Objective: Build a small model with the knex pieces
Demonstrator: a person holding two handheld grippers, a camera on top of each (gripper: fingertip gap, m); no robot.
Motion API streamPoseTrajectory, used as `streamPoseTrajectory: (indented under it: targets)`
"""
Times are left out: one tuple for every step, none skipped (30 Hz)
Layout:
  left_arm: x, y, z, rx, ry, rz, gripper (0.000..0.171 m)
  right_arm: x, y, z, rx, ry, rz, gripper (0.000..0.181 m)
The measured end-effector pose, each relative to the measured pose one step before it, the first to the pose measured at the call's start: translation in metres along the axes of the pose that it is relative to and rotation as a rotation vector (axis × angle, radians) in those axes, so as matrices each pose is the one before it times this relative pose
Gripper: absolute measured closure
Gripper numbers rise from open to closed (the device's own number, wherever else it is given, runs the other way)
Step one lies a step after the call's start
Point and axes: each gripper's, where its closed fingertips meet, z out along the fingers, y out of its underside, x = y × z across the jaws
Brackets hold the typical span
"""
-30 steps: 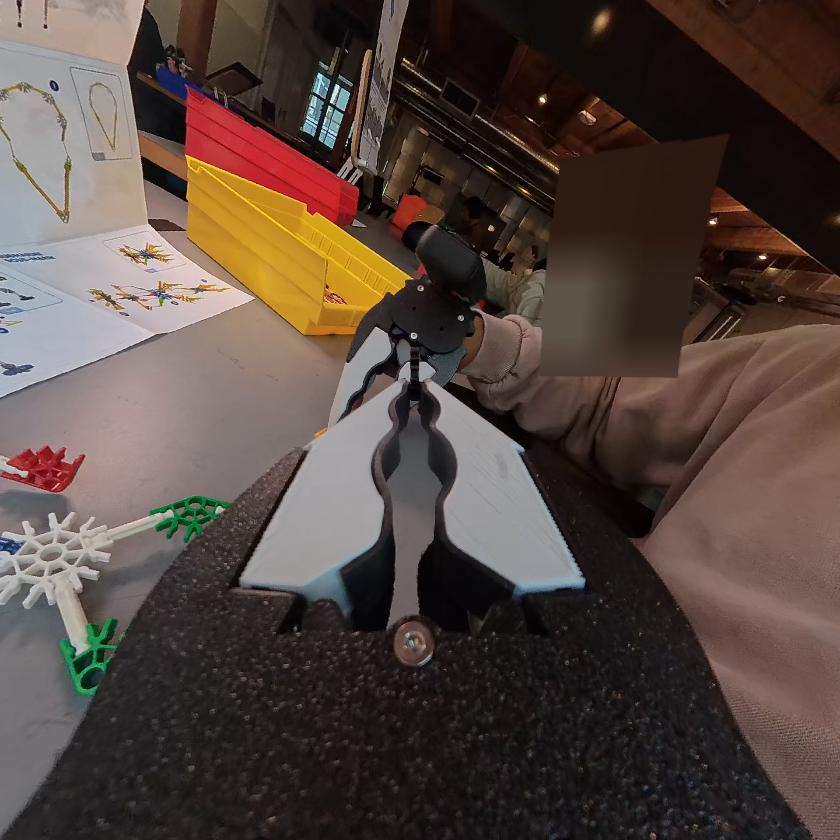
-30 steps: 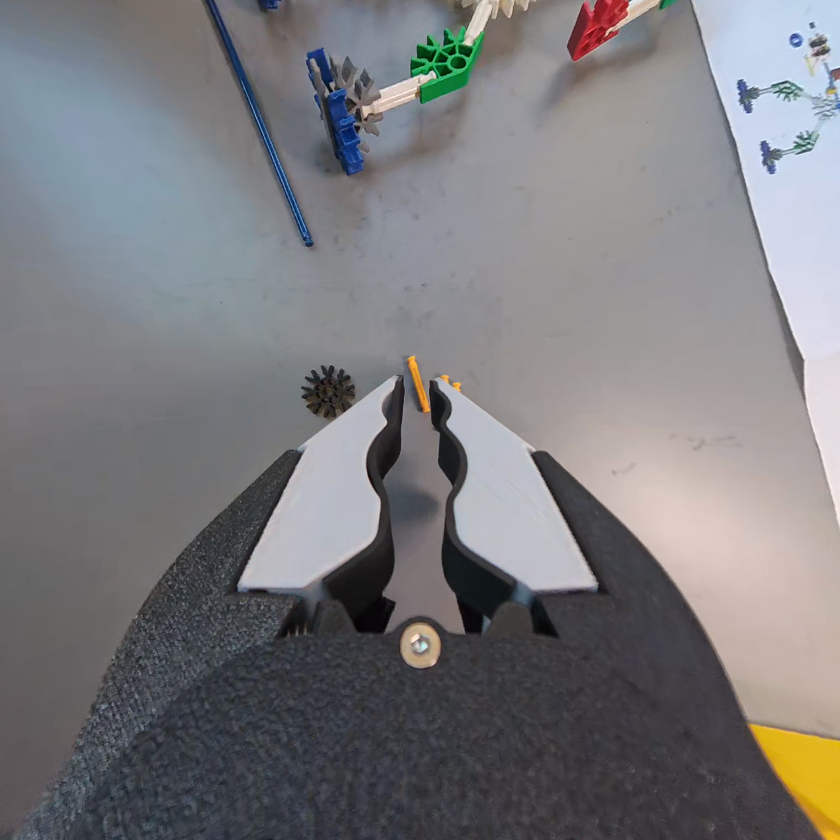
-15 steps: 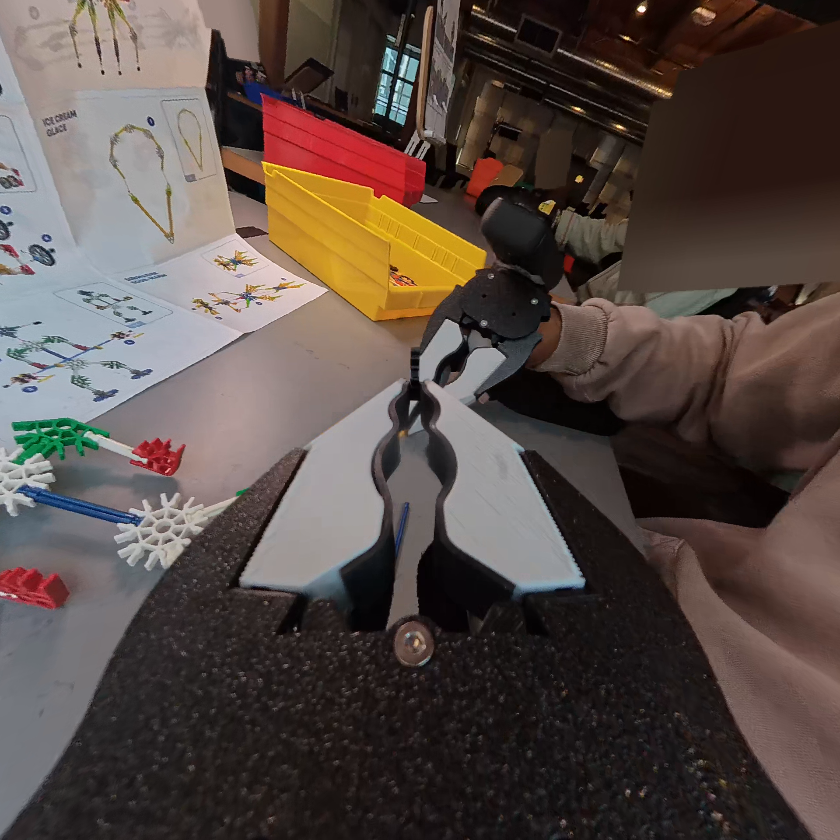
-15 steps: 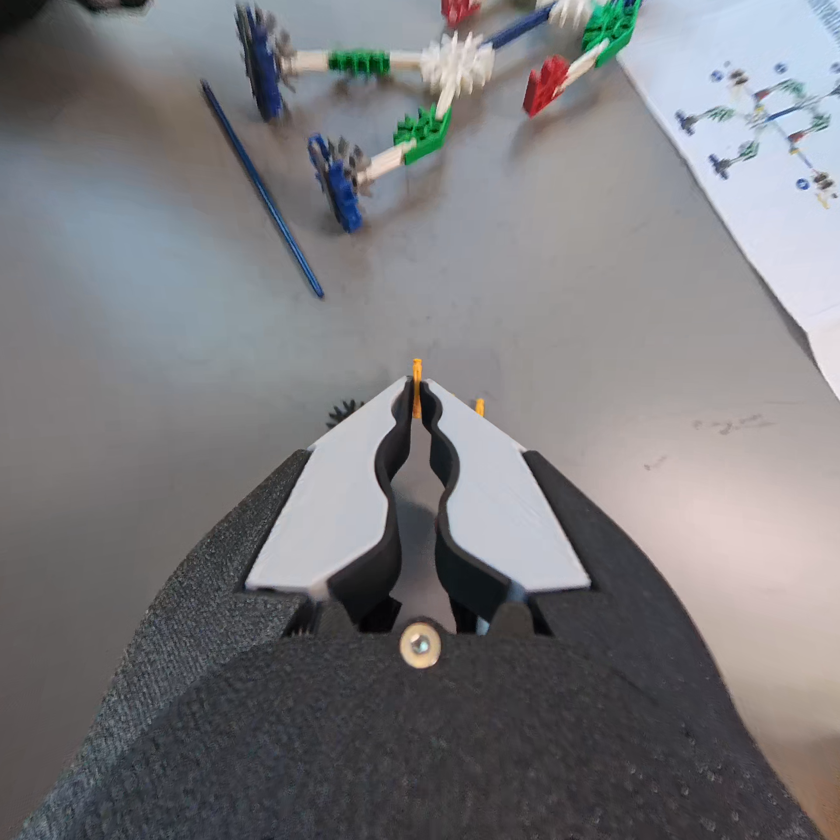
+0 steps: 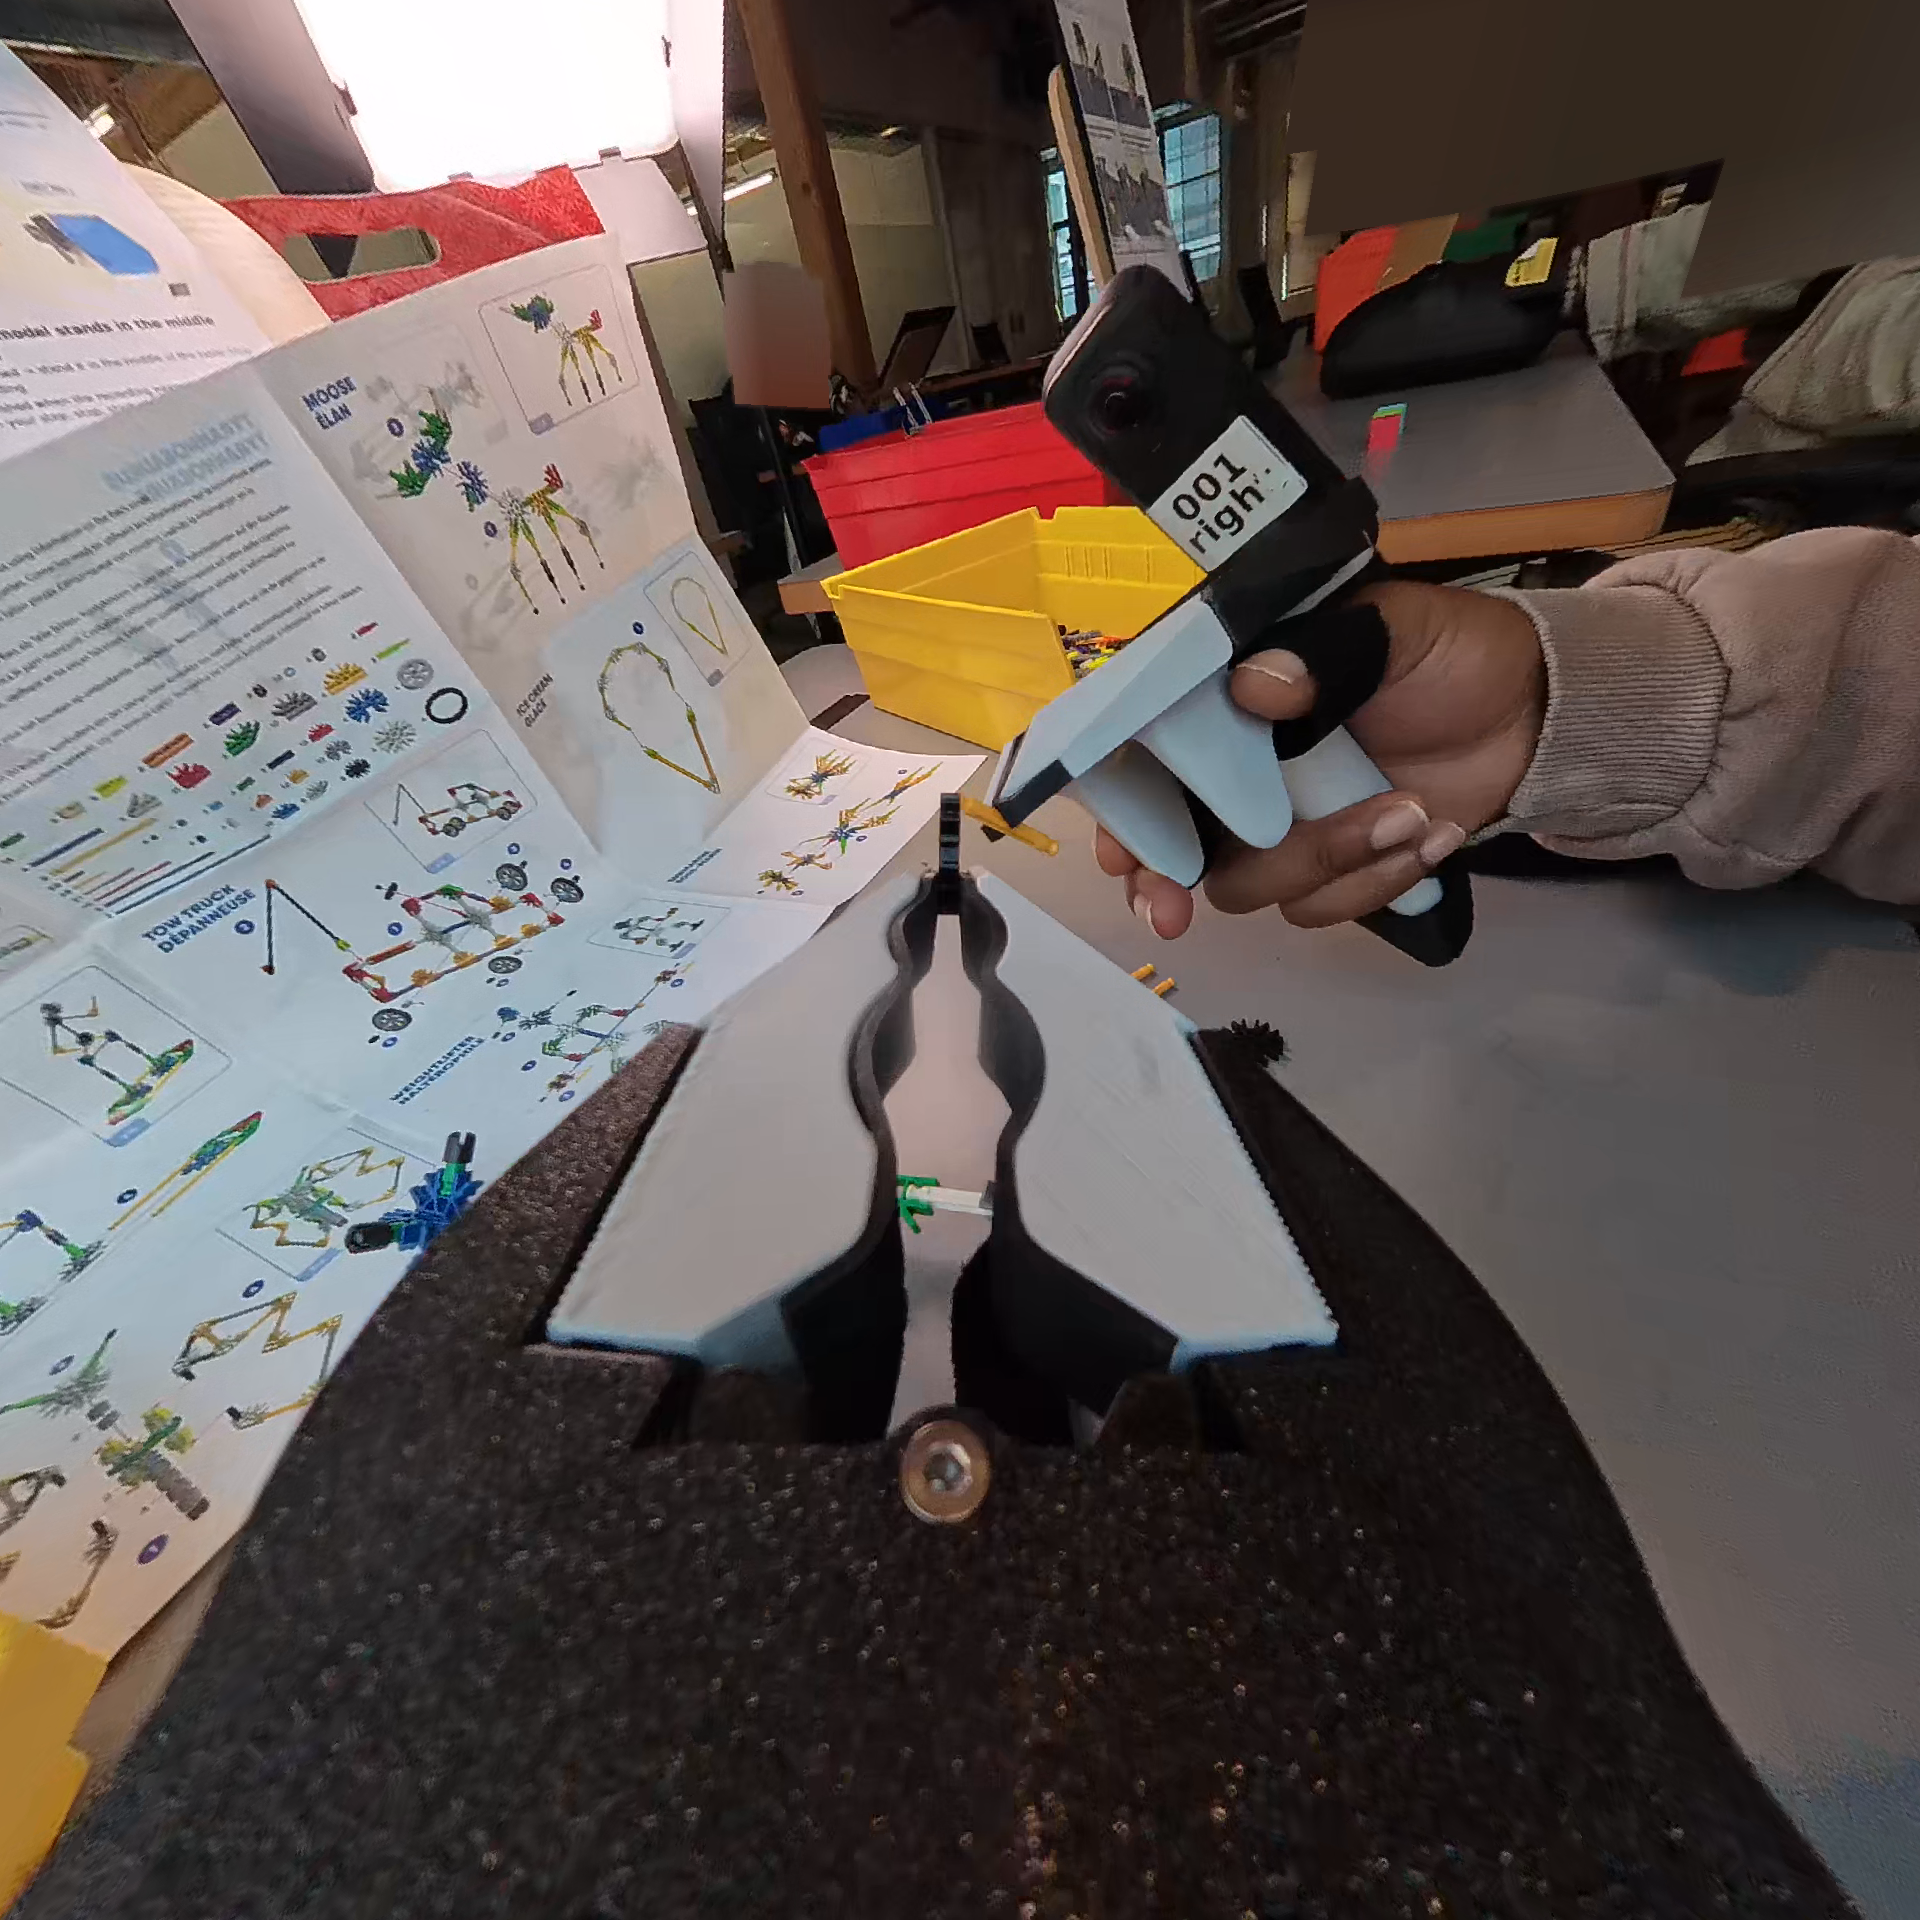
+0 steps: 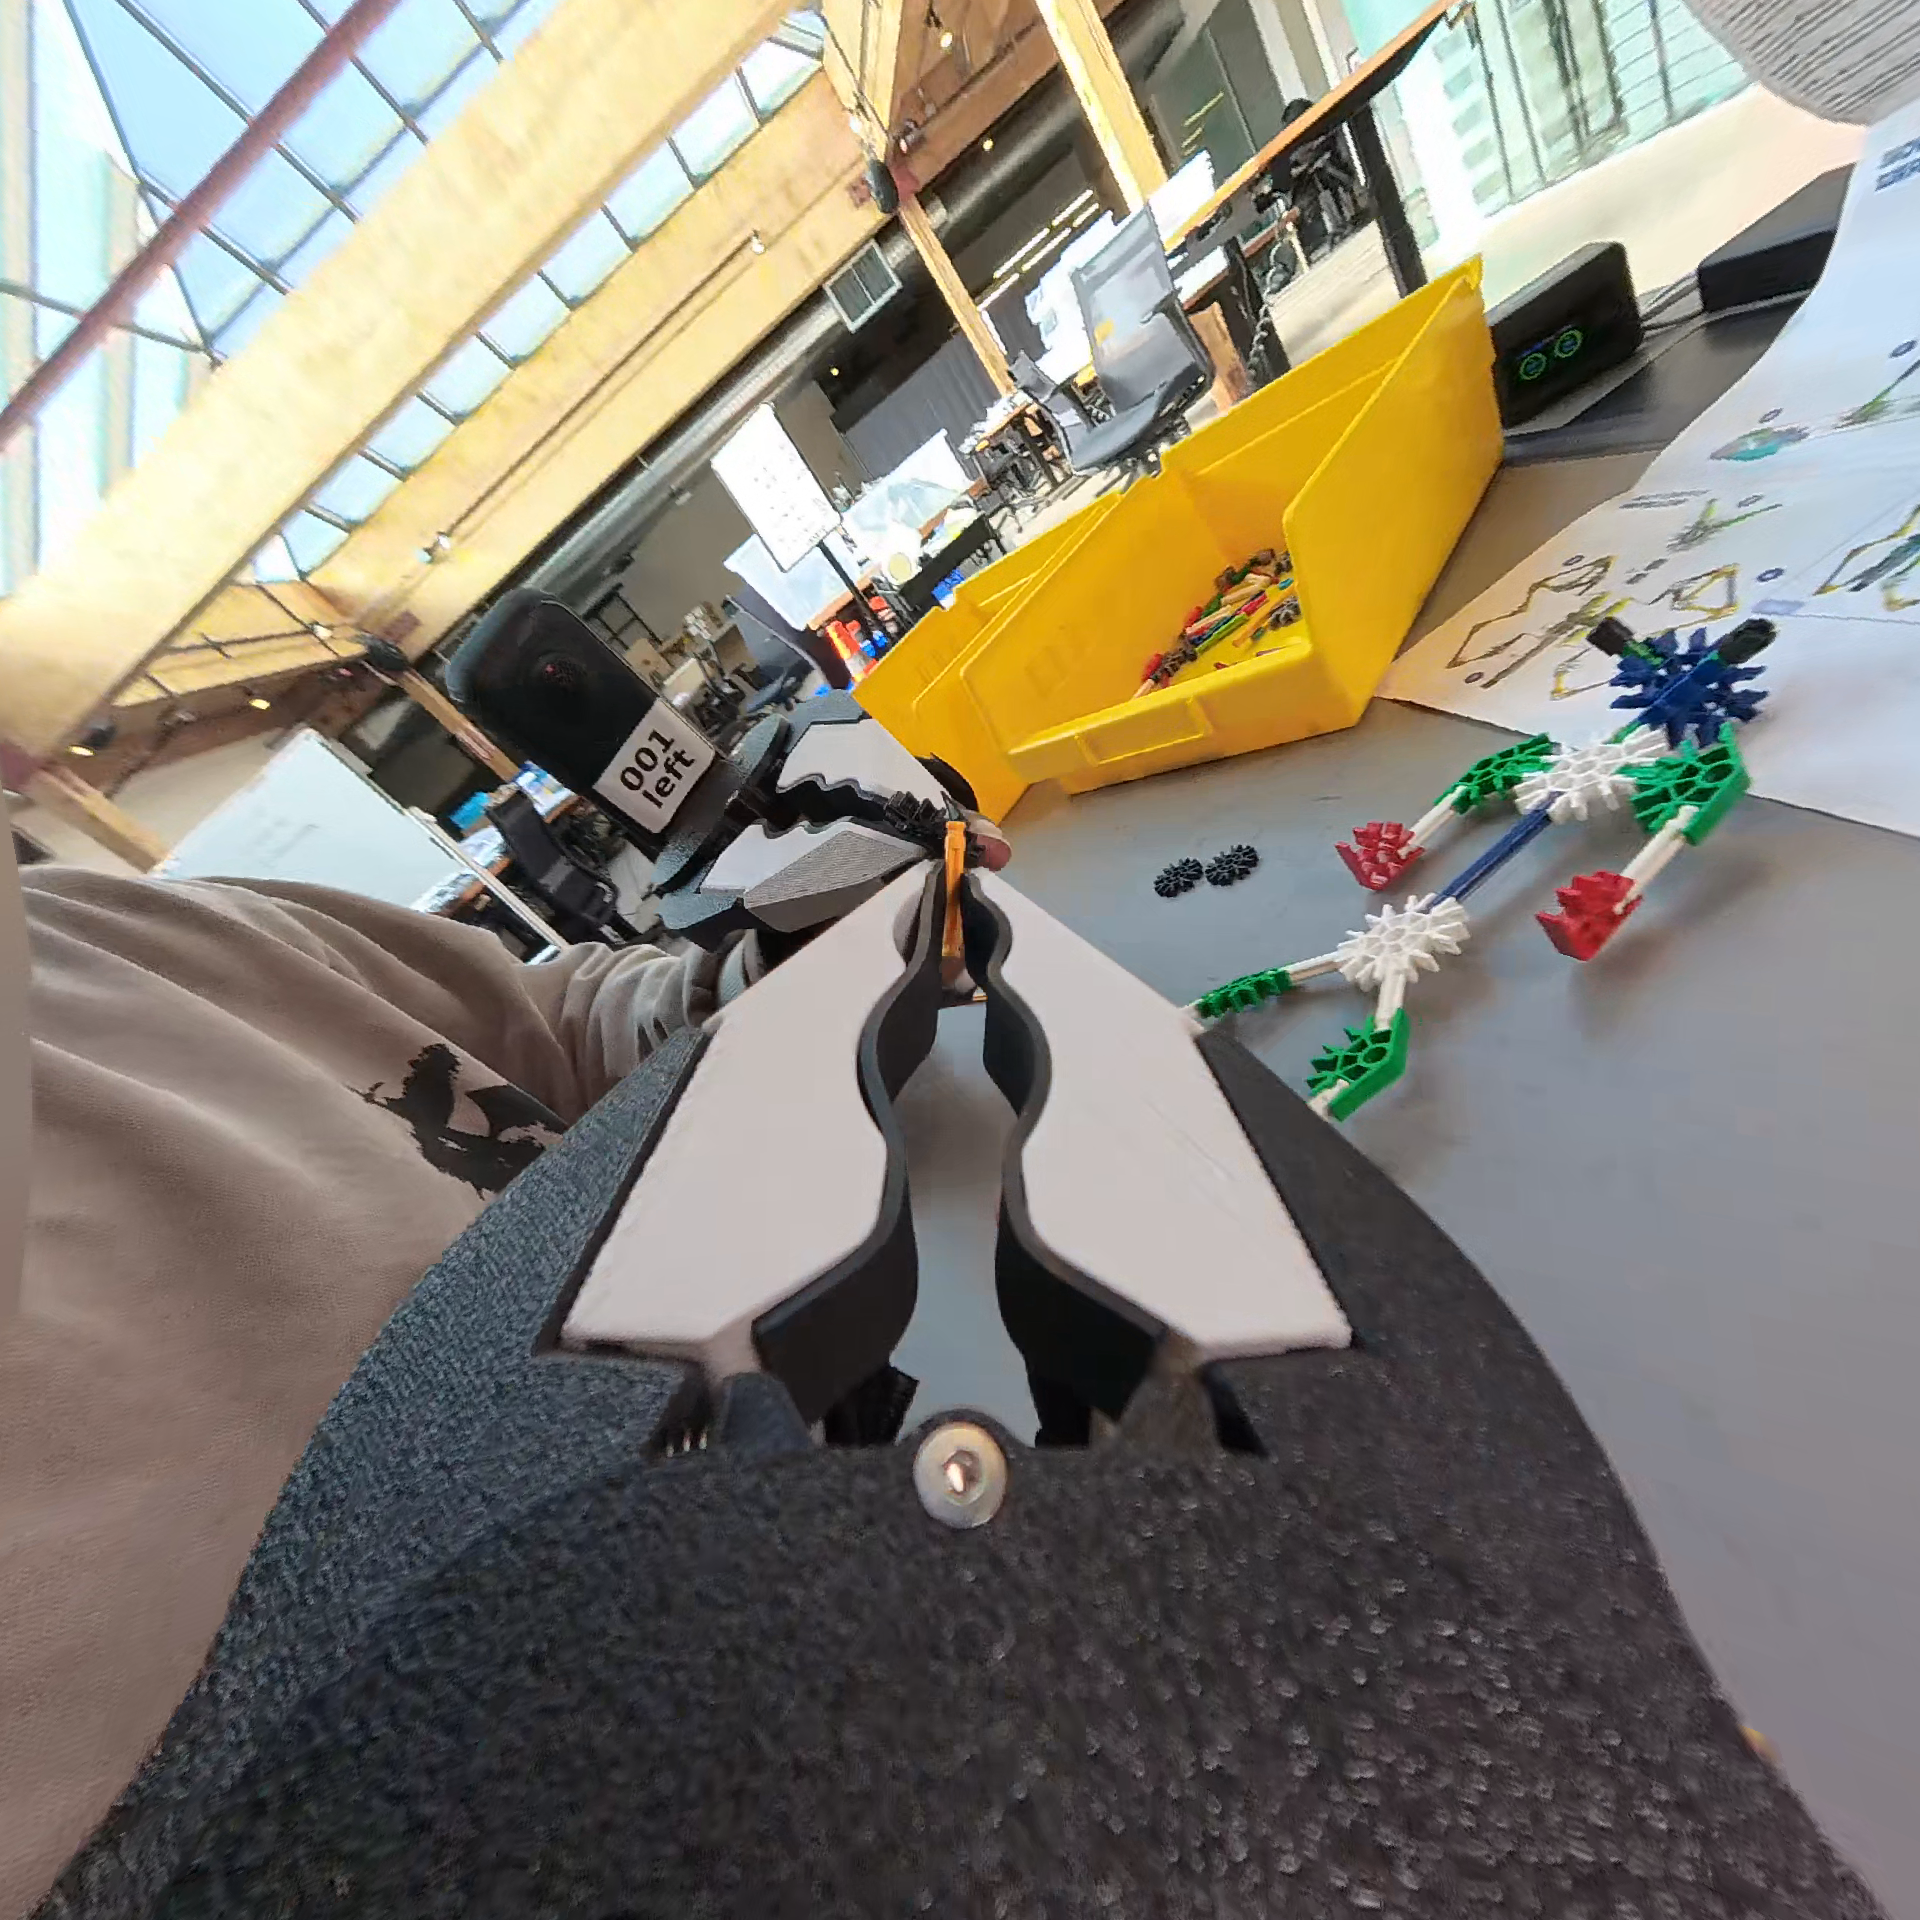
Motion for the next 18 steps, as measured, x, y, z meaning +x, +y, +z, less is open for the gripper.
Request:
streamPoseTrajectory:
  targets:
    - [-0.00129, 0.00138, 0.00023, -0.00362, 0.0036, -0.0118, 0.170, 0.00085, 0.00048, 0.00110, 0.0011, -0.0218, 0.0391, 0.180]
    - [-0.00117, 0.00115, 0.00024, -0.00177, 0.0006, 0.0012, 0.169, 0.00109, 0.00005, 0.00078, 0.0054, -0.0160, 0.0340, 0.181]
    - [-0.00070, 0.00117, 0.00035, -0.00429, -0.0004, 0.0090, 0.169, 0.00118, 0.00128, 0.00069, -0.0003, -0.0135, 0.0303, 0.181]
    - [-0.00052, 0.00102, 0.00049, -0.00434, -0.0006, 0.0097, 0.170, 0.00136, 0.00228, 0.00057, -0.0046, -0.0086, 0.0233, 0.181]
    - [0.00020, 0.00081, 0.00079, -0.00327, 0.0022, 0.0081, 0.170, 0.00046, 0.00112, 0.00010, 0.0042, -0.0103, 0.0133, 0.181]
    - [0.00088, 0.00111, 0.00088, -0.00549, 0.0047, 0.0097, 0.170, -0.00024, 0.00085, -0.00034, 0.0046, -0.0130, 0.0159, 0.180]
    - [0.00125, 0.00106, 0.00092, -0.00613, 0.0036, 0.0161, 0.169, 0.00051, -0.00031, -0.00075, 0.0093, -0.0081, 0.0148, 0.181]
    - [0.00097, 0.00054, 0.00077, -0.00359, -0.0003, 0.0213, 0.169, 0.00120, -0.00030, -0.00118, 0.0070, -0.0035, 0.0116, 0.180]
    - [0.00068, 0.00012, 0.00053, -0.00188, -0.0027, 0.0231, 0.169, 0.00092, 0.00012, -0.00110, 0.0023, -0.0044, 0.0132, 0.180]
    - [0.00096, -0.00018, 0.00038, -0.00144, -0.0017, 0.0250, 0.169, -0.00037, 0.00074, -0.00094, -0.0030, -0.0089, 0.0071, 0.180]
    - [0.00123, 0.00010, 0.00046, -0.00446, -0.0023, 0.0308, 0.170, -0.00174, 0.00163, -0.00053, -0.0095, -0.0126, 0.0018, 0.181]
    - [0.00146, 0.00007, 0.00032, -0.00585, -0.0050, 0.0423, 0.170, -0.00109, 0.00193, -0.00003, -0.0115, -0.0043, -0.0032, 0.180]
    - [0.00143, -0.00044, -0.00004, -0.00481, -0.0095, 0.0536, 0.170, -0.00125, 0.00106, -0.00039, -0.0060, -0.0049, -0.0085, 0.180]
    - [0.00154, -0.00100, -0.00019, -0.00490, -0.0101, 0.0598, 0.170, -0.00150, 0.00132, -0.00025, -0.0078, -0.0080, -0.0048, 0.181]
    - [0.00158, -0.00139, -0.00060, -0.00349, -0.0080, 0.0603, 0.170, -0.00201, 0.00116, -0.00034, -0.0057, -0.0100, -0.0098, 0.180]
    - [0.00163, -0.00163, -0.00091, -0.00218, -0.0037, 0.0573, 0.170, -0.00220, 0.00199, -0.00041, -0.0127, -0.0100, -0.0164, 0.180]
    - [0.00190, -0.00121, -0.00105, -0.00312, -0.0007, 0.0528, 0.170, -0.00151, 0.00200, -0.00048, -0.0147, -0.0031, -0.0254, 0.181]
    - [0.00204, -0.00092, -0.00115, -0.00279, -0.0003, 0.0507, 0.170, -0.00178, 0.00205, -0.00024, -0.0166, -0.0022, -0.0337, 0.181]
